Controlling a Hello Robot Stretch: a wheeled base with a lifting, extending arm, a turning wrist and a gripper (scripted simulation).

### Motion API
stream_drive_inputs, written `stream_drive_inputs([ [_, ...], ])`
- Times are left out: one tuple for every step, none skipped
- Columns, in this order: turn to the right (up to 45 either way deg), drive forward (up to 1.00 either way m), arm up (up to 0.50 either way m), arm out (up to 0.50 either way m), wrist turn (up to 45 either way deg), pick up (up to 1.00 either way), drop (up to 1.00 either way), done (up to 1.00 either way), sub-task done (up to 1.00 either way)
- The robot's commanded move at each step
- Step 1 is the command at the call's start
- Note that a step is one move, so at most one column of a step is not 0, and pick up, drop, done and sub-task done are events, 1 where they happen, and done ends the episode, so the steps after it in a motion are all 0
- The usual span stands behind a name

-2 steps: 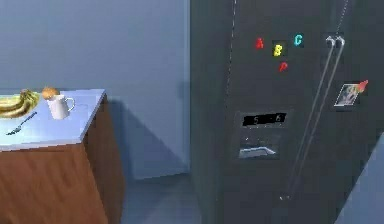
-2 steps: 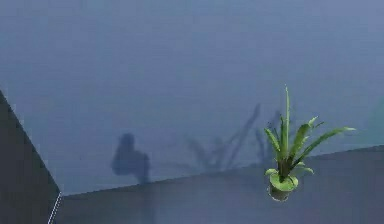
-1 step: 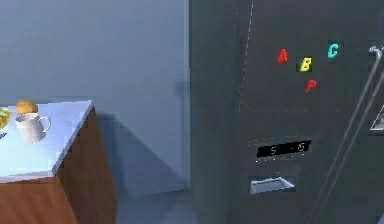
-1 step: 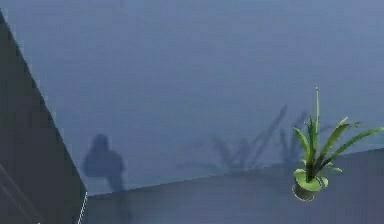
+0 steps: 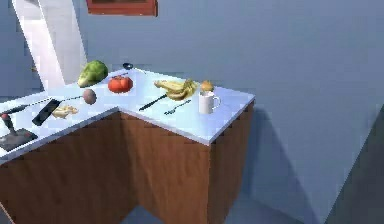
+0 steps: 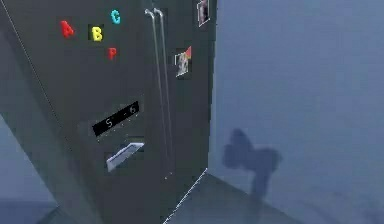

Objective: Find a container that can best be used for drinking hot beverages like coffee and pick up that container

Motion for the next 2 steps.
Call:
stream_drive_inputs([
  [-45.0, 0.00, 0.00, 0.00, 0.0, 0.00, 0.00, 0.00, 0.00],
  [-36.0, 0.00, 0.00, 0.00, 0.0, 0.00, 0.00, 0.00, 0.00],
])
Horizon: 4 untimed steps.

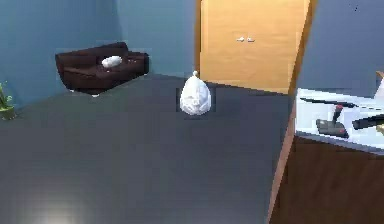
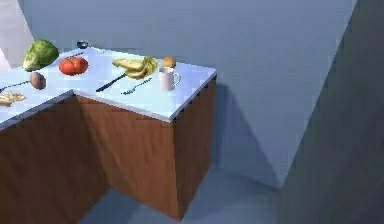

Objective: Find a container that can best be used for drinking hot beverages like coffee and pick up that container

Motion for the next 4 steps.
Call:
stream_drive_inputs([
  [45.0, 0.00, 0.00, 0.00, 0.0, 0.00, 0.00, 0.00, 0.00],
  [45.0, 0.00, 0.00, 0.00, 0.0, 0.00, 0.00, 0.00, 0.00],
  [15.0, 0.00, 0.00, 0.00, 0.0, 0.00, 0.00, 0.00, 0.00],
  [0.0, 0.90, 0.00, 0.00, 0.0, 0.00, 0.00, 0.00, 0.00],
])
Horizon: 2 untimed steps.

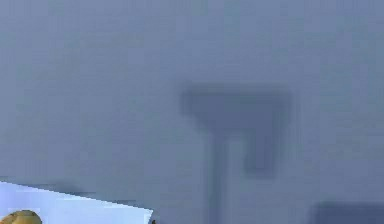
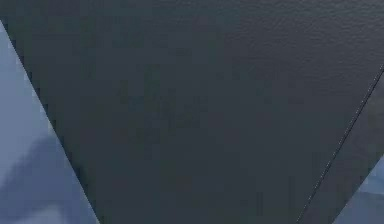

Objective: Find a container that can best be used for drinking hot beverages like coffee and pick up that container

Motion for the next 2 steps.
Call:
stream_drive_inputs([
  [-45.0, 0.00, 0.00, 0.00, 0.0, 0.00, 0.00, 0.00, 0.00],
  [-45.0, 0.00, 0.00, 0.00, 0.0, 0.00, 0.00, 0.00, 0.00],
])
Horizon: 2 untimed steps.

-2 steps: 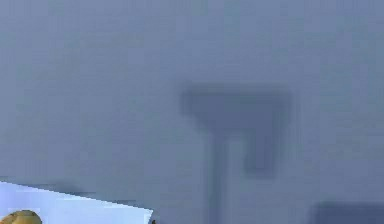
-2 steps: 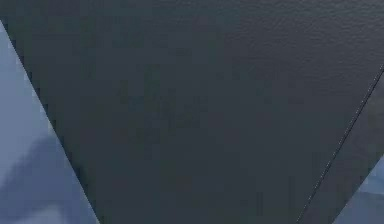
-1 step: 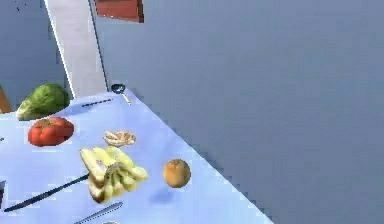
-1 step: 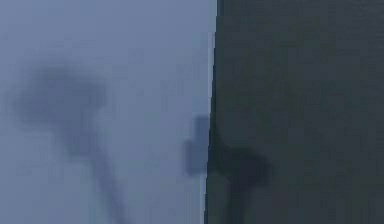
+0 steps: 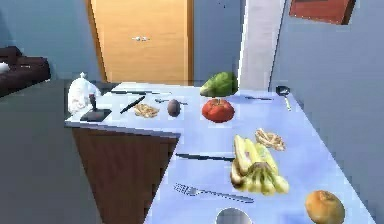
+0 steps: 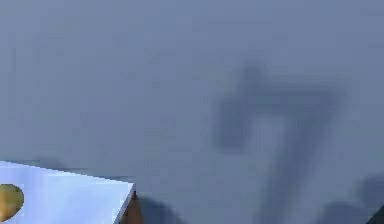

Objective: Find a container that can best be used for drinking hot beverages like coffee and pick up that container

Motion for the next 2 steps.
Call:
stream_drive_inputs([
  [-45.0, 0.00, 0.00, 0.00, 0.0, 0.00, 0.00, 0.00, 0.00],
  [-24.0, 0.00, 0.00, 0.00, 0.0, 0.00, 0.00, 0.00, 0.00],
])
